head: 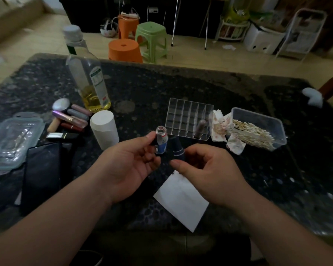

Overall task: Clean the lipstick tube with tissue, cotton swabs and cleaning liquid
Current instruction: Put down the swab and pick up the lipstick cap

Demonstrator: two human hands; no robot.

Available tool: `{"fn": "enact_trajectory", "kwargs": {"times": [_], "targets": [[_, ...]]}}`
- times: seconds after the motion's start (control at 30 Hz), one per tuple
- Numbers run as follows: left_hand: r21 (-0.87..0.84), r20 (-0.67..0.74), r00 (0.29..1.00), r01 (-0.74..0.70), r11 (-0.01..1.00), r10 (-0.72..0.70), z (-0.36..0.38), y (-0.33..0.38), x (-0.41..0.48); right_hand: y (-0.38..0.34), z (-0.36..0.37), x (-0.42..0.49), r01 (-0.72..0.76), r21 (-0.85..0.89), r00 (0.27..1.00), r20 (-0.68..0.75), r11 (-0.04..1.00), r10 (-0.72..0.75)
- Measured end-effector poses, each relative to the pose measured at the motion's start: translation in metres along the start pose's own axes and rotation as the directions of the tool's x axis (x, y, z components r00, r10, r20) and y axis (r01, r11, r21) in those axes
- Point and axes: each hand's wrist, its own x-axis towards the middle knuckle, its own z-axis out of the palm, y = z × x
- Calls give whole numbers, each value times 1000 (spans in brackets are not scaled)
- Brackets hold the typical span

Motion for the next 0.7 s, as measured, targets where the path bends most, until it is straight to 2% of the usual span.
{"fn": "enact_trajectory", "kwargs": {"times": [0.3, 0.4, 0.5, 0.6, 0.7], "targets": [[148, 141, 989, -64, 987, 43, 1, -6, -3, 6, -10, -4, 59, -39, 997, 61, 998, -56], [296, 138, 987, -123, 947, 85, 2, -7, -6, 5, -13, -4, 96, -77, 994, 51, 992, -92], [348, 165, 980, -163, 923, 110, 3, -7, -7, 4, -15, -5, 161, -110, 987, 33, 981, -159], [461, 189, 969, -231, 857, 159, 2, -8, -9, 4, -15, -5, 214, -156, 977, 33, 964, -211], [476, 222, 960, -262, 840, 173, 0, -8, -9, 3, -14, -5, 249, -181, 968, 40, 951, -246]]}}
